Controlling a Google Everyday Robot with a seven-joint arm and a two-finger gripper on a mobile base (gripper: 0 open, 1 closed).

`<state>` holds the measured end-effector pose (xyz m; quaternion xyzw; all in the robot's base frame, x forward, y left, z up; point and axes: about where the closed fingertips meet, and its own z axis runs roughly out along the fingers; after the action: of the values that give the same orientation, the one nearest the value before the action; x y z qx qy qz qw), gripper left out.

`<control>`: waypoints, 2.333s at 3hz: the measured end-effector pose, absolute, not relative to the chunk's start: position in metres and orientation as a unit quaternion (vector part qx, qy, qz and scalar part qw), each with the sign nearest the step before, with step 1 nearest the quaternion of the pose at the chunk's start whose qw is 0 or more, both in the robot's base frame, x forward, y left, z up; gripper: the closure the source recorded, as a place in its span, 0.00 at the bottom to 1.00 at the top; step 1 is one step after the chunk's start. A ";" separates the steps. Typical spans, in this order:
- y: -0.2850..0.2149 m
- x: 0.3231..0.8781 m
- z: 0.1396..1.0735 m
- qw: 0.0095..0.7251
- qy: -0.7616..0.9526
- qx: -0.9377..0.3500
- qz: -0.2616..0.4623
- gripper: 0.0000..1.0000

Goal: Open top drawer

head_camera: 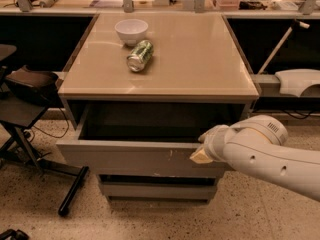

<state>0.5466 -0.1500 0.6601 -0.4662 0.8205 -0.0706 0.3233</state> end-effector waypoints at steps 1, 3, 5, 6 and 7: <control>-0.150 0.545 0.660 0.323 0.821 -0.466 -0.071 1.00; -0.150 0.533 0.660 0.321 0.821 -0.466 -0.069 1.00; -0.150 0.520 0.661 0.319 0.823 -0.466 -0.066 1.00; -0.151 0.510 0.660 0.316 0.825 -0.463 -0.066 1.00; -0.150 0.510 0.661 0.316 0.825 -0.463 -0.066 1.00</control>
Offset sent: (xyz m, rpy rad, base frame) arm -0.3860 -0.0931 -0.0234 0.0633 0.1567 0.0427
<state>0.5096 -0.1504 0.6608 -0.4633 0.8251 -0.0658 0.3165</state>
